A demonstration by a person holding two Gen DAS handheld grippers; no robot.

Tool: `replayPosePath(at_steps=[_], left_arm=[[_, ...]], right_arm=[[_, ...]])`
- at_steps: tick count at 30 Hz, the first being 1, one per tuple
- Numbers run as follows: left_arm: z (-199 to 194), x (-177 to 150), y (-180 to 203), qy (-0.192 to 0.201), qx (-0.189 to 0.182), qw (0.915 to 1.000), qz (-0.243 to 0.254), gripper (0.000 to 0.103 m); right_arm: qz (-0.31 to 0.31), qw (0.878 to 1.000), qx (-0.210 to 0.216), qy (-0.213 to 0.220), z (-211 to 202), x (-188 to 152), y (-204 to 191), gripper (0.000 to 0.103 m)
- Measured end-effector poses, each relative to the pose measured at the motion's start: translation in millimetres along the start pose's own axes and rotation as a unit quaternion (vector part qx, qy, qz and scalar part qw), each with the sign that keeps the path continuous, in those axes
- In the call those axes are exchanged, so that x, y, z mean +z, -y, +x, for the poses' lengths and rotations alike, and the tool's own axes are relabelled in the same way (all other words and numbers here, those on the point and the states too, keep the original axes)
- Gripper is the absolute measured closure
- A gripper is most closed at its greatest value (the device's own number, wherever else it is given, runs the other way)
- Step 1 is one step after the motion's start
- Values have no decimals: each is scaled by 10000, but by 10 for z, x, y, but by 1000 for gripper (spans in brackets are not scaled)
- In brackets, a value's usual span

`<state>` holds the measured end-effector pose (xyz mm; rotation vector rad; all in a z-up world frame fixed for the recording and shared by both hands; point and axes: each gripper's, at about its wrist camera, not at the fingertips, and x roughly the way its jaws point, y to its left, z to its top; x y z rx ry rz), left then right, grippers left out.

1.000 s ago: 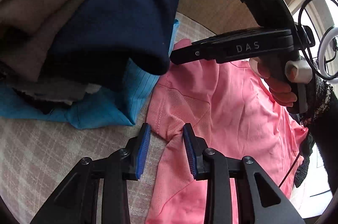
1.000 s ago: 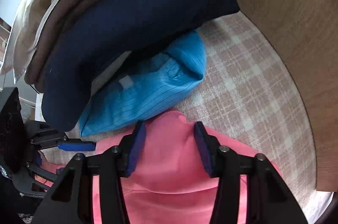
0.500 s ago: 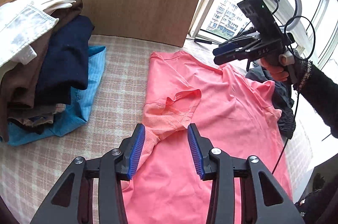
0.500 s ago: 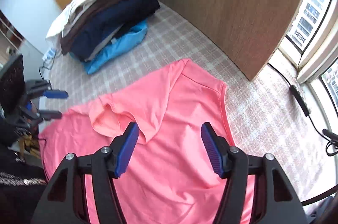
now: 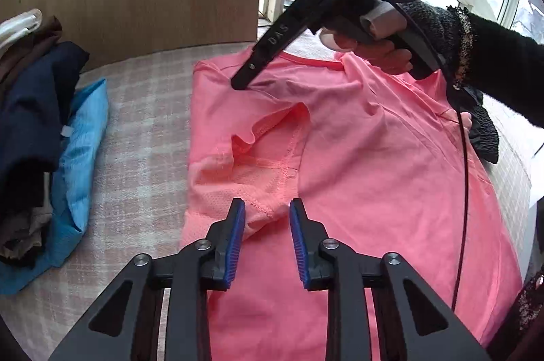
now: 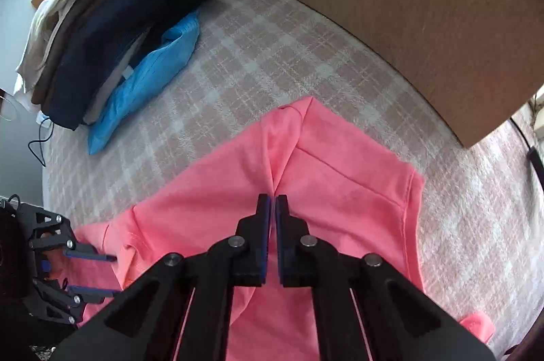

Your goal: Fold clothes

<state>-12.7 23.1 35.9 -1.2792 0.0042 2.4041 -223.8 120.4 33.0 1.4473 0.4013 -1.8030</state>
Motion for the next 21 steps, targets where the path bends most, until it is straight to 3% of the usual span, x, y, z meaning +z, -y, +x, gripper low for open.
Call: replayPosePath(at_steps=[2,4,7,10,13,17,21], left_arm=[[-32,-26,-20,-109,-246,9995,-181,79],[-159,-58,-58,-71,-299,9989,-352,79],[-626,-169,-186,263,-254,9965,-752,74],[-1153,-404,-313,505,32,9926,-1106,69],[-1602,-731,-392,472,478,9874,-1432,68],[-2060,-1248,-458,360,1005,9756,-1920,68],[-2311,-1704,-394,275,1197,9642,-2350,68]], right_arm=[[217,9981,-546,202,-37,48,41,99],[443,9969,-478,437,-183,43,110,96],[905,9928,151,770,-520,-73,208,89],[867,9930,306,741,-704,-240,122,78],[842,9927,485,708,-834,-417,16,78],[1109,9867,635,1003,-1129,-623,-11,78],[1445,9772,876,1283,-1392,-828,16,78]])
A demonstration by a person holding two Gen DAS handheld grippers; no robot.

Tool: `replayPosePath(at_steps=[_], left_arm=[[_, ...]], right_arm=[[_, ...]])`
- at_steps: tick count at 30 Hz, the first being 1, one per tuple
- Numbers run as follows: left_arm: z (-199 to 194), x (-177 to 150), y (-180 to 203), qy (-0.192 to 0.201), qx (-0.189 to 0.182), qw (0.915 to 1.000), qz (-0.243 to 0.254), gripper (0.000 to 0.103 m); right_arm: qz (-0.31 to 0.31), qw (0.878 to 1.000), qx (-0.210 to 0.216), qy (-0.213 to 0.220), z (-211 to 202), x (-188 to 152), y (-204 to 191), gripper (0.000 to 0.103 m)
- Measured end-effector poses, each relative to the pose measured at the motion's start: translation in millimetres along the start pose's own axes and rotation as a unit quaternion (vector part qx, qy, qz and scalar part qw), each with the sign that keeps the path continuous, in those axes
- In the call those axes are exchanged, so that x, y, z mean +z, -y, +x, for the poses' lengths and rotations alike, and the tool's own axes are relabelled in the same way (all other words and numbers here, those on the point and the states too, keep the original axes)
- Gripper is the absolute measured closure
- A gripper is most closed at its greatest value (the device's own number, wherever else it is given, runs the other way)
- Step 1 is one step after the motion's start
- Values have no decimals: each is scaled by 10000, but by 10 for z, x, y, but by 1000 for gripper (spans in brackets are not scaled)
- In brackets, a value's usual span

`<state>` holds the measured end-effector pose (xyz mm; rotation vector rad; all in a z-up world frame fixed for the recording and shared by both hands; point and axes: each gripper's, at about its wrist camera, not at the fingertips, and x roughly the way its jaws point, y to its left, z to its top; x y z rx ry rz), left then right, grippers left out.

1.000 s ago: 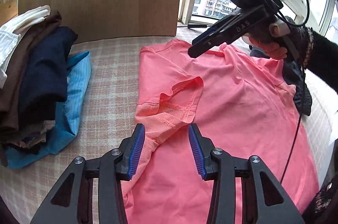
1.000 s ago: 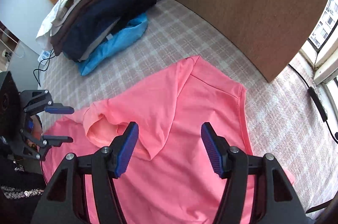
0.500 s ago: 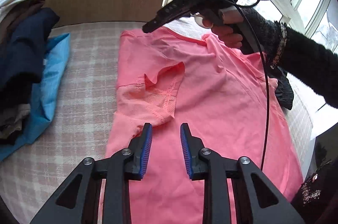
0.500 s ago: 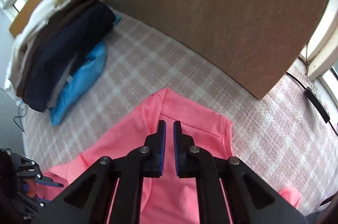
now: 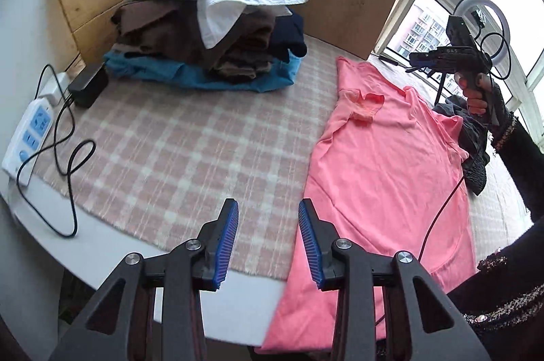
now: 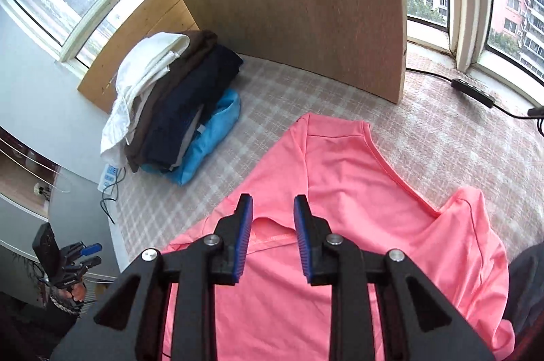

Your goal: Fold clothes

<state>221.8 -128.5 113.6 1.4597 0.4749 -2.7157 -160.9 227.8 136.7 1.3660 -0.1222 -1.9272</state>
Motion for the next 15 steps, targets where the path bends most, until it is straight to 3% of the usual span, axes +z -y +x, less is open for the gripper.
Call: replayPosePath(at_steps=[4,11,15], left_arm=[[-141,-327,6,1,138,9999,-20,67],[-165,-741,12,-8,-395,9992,-40,67],[-147,-1034,-50,-91,-624,9980,-66,67]], right_arm=[[207,9995,-8,233,-323,-221,3,78],[488,9974,-155,512,-767,-764,-205,75],[662,9967,-195,431,-604,-985,-492,68]])
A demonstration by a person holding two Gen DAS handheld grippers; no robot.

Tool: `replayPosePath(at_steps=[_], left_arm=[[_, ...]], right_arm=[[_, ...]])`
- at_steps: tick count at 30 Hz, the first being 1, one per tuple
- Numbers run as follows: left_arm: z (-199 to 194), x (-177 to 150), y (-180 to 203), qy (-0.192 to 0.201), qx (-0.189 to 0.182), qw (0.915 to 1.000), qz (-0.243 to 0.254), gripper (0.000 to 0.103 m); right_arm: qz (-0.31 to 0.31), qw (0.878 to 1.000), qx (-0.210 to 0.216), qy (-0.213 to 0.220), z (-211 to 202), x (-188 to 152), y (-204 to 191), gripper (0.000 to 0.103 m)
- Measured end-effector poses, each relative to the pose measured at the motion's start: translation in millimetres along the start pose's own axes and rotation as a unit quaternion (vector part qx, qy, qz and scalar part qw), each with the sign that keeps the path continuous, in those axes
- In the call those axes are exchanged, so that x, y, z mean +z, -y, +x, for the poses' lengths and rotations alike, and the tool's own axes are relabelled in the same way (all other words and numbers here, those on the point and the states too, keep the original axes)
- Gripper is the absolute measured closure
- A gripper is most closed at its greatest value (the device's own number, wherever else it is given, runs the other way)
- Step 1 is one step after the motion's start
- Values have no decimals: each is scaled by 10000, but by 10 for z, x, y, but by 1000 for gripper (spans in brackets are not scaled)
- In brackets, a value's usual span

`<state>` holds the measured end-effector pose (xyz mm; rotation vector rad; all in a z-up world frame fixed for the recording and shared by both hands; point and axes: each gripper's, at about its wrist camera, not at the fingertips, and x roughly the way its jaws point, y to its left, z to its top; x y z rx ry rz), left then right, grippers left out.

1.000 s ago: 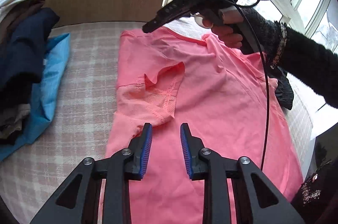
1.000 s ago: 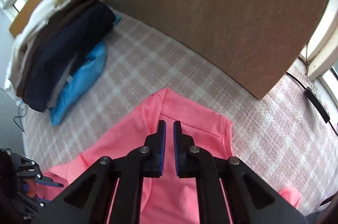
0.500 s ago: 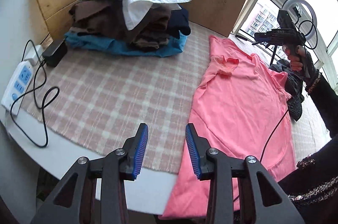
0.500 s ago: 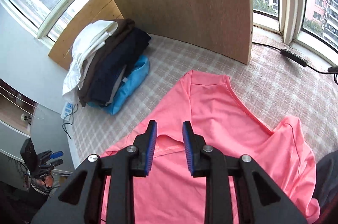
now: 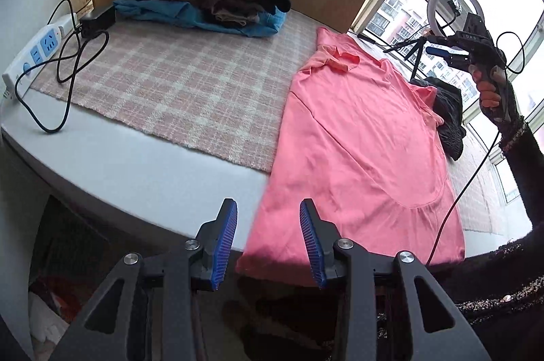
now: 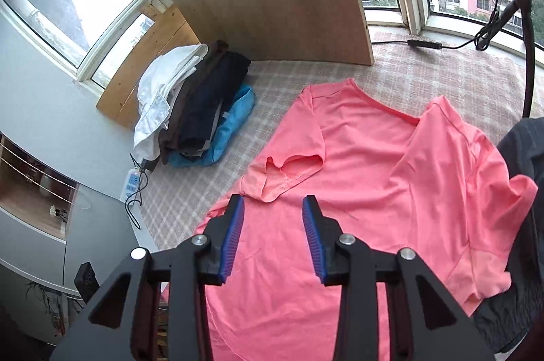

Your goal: Fold clothes

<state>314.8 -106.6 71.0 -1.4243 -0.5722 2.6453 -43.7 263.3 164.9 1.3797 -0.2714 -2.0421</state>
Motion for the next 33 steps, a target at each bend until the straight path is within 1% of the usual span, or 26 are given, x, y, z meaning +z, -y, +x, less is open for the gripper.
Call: replayPosePath(at_steps=[4,8,10,12,13,16,18,20,21,22,23,25,28,29,31,33], left_arm=[[25,-330,-79,-147,-257,9996,42,66],[117,-502,-186,-284,-286,9989,218,66],[167,-535,-241,-303,-319,9986,289,65],[208,-545,-282,-311,-325,9983,362,65],[228,-550,-302,-315,-328,9982,399,65],[271,-541,-337,-327,-438,9976,414,65],[257,-528,-321,-281,-484,9974,454,65],[213,-522,-284,-271,-507,9970,523,65],[182,-523,-263,-216,-497,9968,591,65],[166,-525,-253,-185,-469,9966,645,62],[167,-526,-254,-197,-450,9966,666,60],[205,-532,-278,-256,-452,9964,663,60],[279,-547,-291,-354,-416,9961,697,60],[299,-555,-277,-367,-430,9956,744,60],[341,-570,-248,-391,-461,9946,840,60],[393,-589,-218,-417,-495,9935,937,59]], right_arm=[[109,9990,-287,-320,485,-164,-335,67],[261,9947,-719,-680,1021,-131,-558,67],[190,9908,-1116,-748,1189,-88,-577,67],[298,9862,-1504,-624,1262,-2,-487,67],[439,9842,-1627,-541,1274,51,-406,67],[1003,9788,-1737,-424,1335,232,-110,67],[1350,9783,-1506,-448,1423,343,15,67],[1516,9783,-1286,-592,1534,382,65,67],[1513,9781,-1277,-645,1578,387,52,67],[1506,9778,-1277,-696,1622,391,38,67],[1428,9767,-1441,-699,1651,395,14,67],[1313,9740,-1759,-556,1669,421,27,66],[1423,9695,-1953,-421,1669,472,183,54],[1499,9668,-2026,-428,1677,476,251,54],[1668,9634,-2049,-454,1701,465,371,54],[1844,9636,-1874,-487,1734,431,462,54]])
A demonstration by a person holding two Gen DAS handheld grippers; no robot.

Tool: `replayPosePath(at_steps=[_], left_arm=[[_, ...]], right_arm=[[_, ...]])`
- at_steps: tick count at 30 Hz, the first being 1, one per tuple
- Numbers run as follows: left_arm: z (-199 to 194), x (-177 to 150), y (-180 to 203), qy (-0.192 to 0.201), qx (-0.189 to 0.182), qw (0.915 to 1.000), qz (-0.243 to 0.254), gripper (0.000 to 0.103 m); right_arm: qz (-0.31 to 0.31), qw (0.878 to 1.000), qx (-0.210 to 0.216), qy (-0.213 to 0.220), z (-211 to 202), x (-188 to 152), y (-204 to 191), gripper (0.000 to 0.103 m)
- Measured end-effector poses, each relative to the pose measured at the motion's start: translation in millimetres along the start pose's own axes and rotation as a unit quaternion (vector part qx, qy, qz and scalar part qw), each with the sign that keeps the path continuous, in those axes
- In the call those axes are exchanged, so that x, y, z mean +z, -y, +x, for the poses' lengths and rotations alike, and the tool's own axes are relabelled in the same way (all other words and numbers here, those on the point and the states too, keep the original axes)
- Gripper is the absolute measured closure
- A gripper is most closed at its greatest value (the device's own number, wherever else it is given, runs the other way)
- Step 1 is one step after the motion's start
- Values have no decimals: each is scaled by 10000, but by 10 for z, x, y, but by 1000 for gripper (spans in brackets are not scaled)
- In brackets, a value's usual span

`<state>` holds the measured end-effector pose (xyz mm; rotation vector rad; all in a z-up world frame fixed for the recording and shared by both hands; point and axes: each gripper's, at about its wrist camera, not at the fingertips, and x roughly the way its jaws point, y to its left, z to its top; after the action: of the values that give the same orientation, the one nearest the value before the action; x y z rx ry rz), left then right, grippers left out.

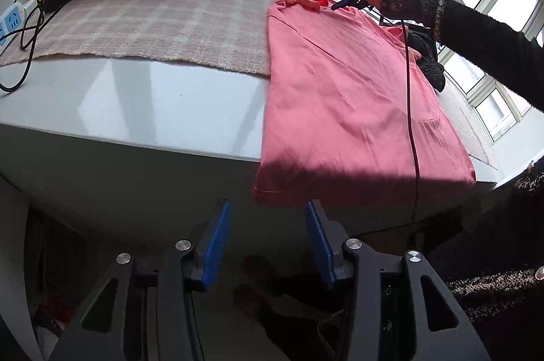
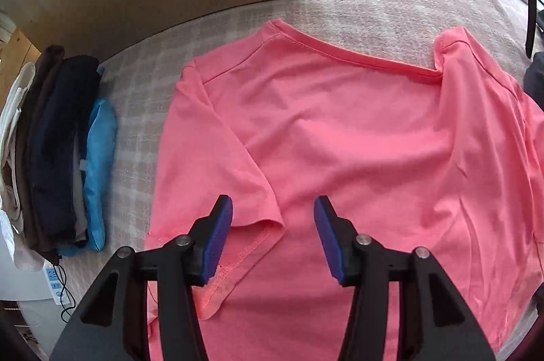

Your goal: Fold clothes

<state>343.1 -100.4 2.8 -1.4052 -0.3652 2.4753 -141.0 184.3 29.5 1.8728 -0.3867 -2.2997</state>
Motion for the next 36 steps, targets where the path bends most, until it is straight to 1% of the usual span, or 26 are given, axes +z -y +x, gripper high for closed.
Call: replayPosePath(at_steps=[1,3,6,10,12,14,15,16,20,25,27,29,30,31,34,36], left_arm=[[34,-4,9,-29,5,10000,42,59],[110,-6,10,-101,20,9999,108,59],[168,0,-16,-108,-15,9999,108,59],[140,11,-64,37,-177,9998,-13,59],[97,16,-79,140,-273,9995,-65,62],[53,22,-90,241,-358,9990,-109,82],[25,24,-77,272,-334,9990,-77,98],[-2,27,-64,315,-313,9990,-44,100],[-104,66,-10,419,-347,9985,22,101],[-172,140,86,534,-335,9978,201,101],[-177,162,107,527,-322,9977,269,102],[-164,163,112,458,-253,9982,294,102],[-154,162,117,424,-219,9984,309,102],[-158,156,115,409,-190,9985,314,102],[-189,143,104,420,-190,9985,287,102],[-202,153,96,443,-207,9985,258,102]], right_arm=[[3,10000,54,18,-1,-2,-1,50],[7,9999,161,54,-3,-5,-2,49],[-38,9996,281,10,14,-13,-58,49],[-175,9994,293,-50,28,-6,-140,49],[-137,9995,288,-45,33,12,-138,49],[-6,9992,388,-78,33,21,-101,49],[19,9992,384,-96,42,27,-97,49],[42,9992,378,-115,51,33,-93,49],[-59,9994,285,-167,83,20,-156,49],[-299,9994,2,-172,103,4,-240,49],[-501,9984,-153,-230,107,-16,-300,49],[-706,9965,-431,-126,49,-41,-350,49],[-748,9953,-617,68,-25,-57,-346,49],[-704,9954,-602,243,-113,-82,-322,49],[-440,9990,114,52,-180,-114,-210,49],[-282,9995,-93,53,-131,-72,-146,49]])
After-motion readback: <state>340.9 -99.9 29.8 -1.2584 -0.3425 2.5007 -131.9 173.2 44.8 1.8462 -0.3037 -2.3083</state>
